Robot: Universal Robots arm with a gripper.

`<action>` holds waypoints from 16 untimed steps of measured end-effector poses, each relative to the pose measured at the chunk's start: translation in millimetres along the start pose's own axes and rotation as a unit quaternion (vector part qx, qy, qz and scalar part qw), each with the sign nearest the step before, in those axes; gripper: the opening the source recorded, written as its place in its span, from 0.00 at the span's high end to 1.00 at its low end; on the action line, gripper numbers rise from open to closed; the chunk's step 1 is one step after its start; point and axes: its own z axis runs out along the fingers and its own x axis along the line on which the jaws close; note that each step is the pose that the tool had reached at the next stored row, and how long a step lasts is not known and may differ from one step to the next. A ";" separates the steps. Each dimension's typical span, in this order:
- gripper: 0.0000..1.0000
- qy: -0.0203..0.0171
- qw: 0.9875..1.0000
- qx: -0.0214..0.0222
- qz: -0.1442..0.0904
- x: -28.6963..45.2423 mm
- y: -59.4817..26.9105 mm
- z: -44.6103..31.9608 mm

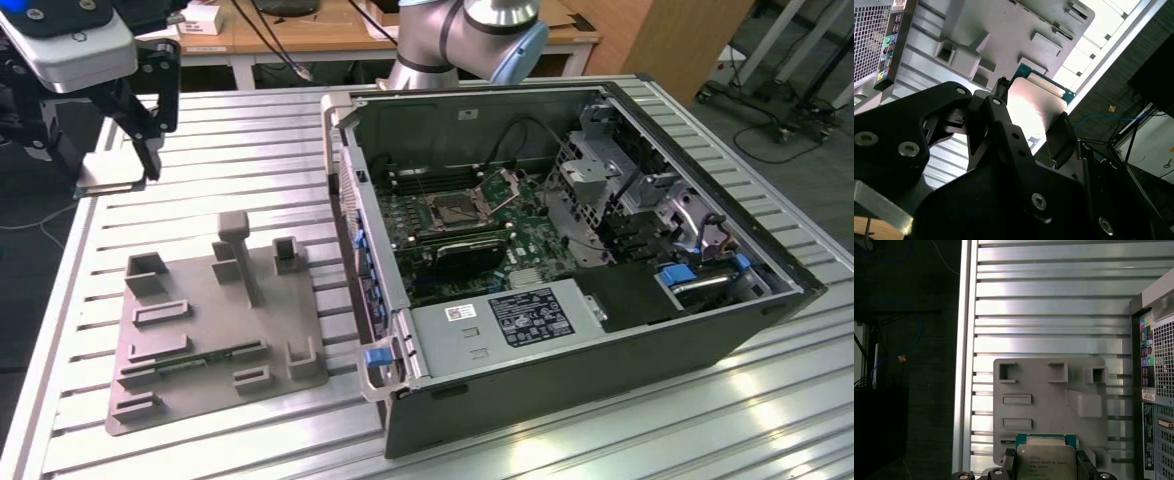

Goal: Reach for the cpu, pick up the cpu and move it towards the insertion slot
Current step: 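Pick up the cpu and move it towards the insertion slot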

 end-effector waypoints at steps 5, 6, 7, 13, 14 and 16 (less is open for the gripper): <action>0.45 0.000 1.000 0.000 0.000 -0.4 0.0 0.0; 0.45 0.000 1.000 0.000 0.000 -0.4 0.0 0.0; 0.45 0.000 1.000 0.000 0.000 -0.4 0.0 0.0; 0.45 0.000 1.000 0.000 0.000 -4.5 -0.1 0.0; 0.45 0.000 1.000 0.000 0.000 -8.7 -0.1 0.1; 0.45 0.000 1.000 0.000 0.000 -9.0 -0.1 0.1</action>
